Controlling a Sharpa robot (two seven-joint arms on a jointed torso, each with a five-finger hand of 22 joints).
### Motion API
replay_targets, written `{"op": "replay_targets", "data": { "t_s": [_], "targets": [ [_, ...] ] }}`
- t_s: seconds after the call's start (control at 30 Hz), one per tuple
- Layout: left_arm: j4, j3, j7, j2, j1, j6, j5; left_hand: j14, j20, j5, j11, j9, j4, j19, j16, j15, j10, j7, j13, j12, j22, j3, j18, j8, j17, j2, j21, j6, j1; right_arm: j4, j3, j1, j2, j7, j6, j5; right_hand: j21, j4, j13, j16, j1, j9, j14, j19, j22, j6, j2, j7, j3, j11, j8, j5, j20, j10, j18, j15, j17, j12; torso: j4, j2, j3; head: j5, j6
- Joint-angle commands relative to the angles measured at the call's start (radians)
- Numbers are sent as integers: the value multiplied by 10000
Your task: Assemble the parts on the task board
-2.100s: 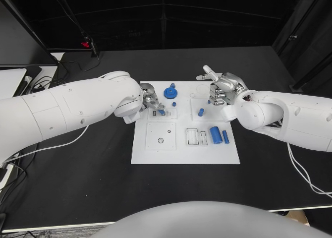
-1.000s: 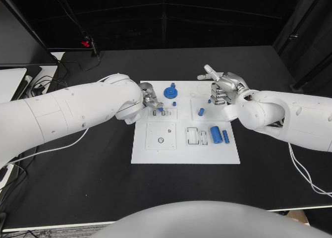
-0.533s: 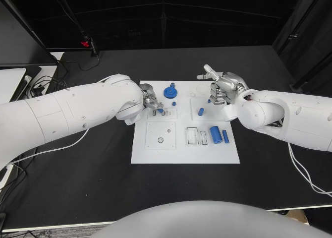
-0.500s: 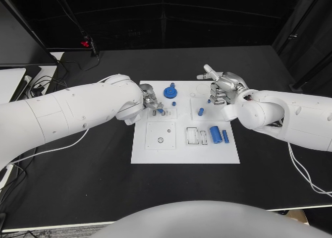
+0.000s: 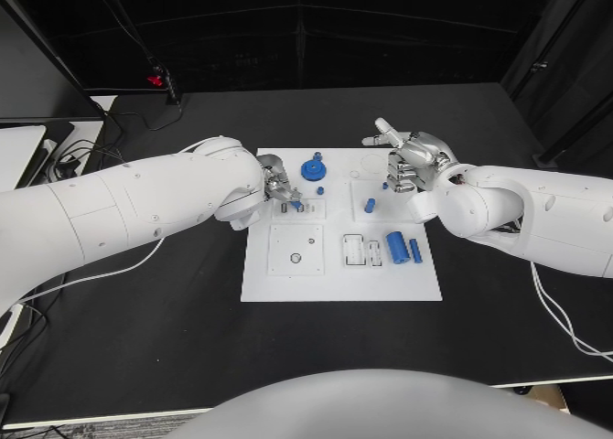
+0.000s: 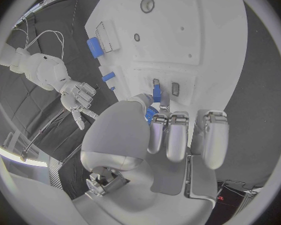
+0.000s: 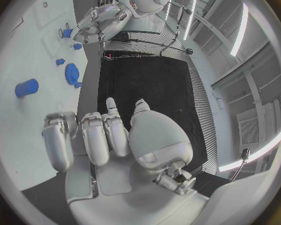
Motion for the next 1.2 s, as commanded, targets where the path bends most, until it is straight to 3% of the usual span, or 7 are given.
{"op": "replay_targets", "data": {
  "t_s": [0.03, 1.2],
  "targets": [
    [-11, 3, -80, 14, 5, 111, -143, 1034, 25, -45, 33, 130, -306, 1043, 8, 34, 1026, -26, 2632, 14, 2634, 366, -64, 26, 2634, 55, 32, -50, -19, 28, 6, 13, -2, 107, 91, 9, -48, -12, 2632, 24, 20, -9, 1038, 739, 2480, -59, 58, 622, 44, 23, 51, 34, -52, 1058, 28, -17, 2635, 25, 4, 3, 0, -2, -10],
    [-94, 3, -59, 102, -7, 629, -142, 1034, 30, -5, 41, 117, -145, 1043, 8, 42, 1026, -10, 2632, 14, 2634, 415, -64, 17, 2634, 83, 32, -113, -84, 38, 6, 13, -13, 116, 98, 10, -48, -12, 2632, 24, 18, -10, 1038, 739, 2479, -69, 58, 623, 49, 24, 56, 37, -51, 1058, 29, -17, 2635, 25, 4, 3, 0, -64, -62]
  ]
}}
